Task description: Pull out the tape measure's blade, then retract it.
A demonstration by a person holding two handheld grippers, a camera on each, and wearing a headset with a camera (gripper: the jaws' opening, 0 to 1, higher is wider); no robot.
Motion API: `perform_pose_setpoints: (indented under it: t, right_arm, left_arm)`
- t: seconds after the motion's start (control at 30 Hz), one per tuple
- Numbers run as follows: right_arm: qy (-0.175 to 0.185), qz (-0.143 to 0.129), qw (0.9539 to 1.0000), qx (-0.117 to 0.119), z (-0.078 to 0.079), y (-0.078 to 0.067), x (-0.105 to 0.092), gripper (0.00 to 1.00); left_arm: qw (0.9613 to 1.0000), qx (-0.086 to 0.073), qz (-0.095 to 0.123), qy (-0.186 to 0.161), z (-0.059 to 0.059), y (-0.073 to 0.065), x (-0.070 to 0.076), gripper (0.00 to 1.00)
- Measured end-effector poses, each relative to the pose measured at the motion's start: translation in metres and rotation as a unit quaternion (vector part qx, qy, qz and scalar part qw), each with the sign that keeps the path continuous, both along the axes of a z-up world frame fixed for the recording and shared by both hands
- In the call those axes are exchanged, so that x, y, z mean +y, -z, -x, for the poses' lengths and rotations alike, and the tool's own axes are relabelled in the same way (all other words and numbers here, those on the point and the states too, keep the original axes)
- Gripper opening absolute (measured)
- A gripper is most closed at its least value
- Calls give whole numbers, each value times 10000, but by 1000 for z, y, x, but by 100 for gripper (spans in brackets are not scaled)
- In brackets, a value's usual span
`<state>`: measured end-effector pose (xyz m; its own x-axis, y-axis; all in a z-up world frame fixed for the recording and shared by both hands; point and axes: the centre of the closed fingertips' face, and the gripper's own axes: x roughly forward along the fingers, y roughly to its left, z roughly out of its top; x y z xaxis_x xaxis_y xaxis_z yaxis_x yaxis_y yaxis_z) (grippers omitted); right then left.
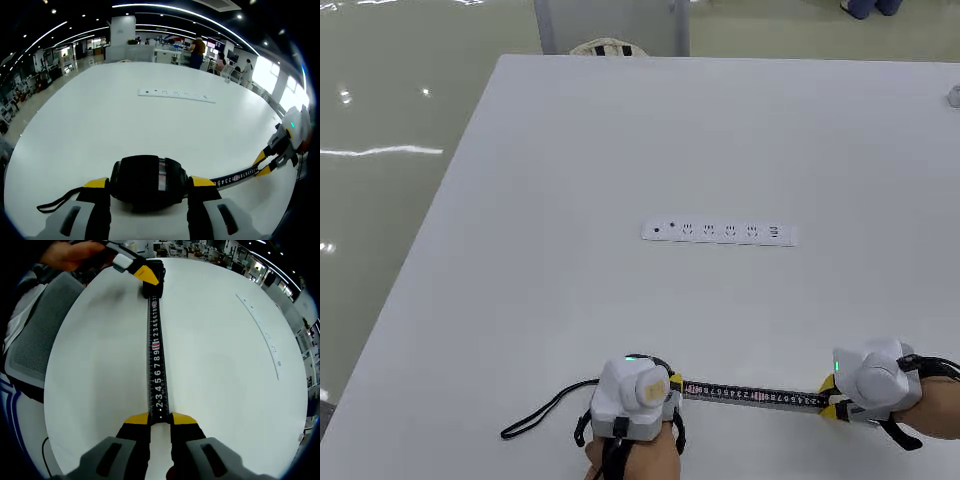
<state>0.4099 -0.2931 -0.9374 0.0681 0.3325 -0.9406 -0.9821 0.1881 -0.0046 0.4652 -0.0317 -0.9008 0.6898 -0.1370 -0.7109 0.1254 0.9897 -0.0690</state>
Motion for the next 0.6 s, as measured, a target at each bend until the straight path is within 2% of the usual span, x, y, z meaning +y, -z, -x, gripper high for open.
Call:
perform_pose_setpoints:
  t: [0.6]
  right_arm:
    - [30, -83, 9998, -186, -3, -2, 12, 14]
  left_arm:
    - [10000, 14, 23, 18, 1, 0, 0, 58]
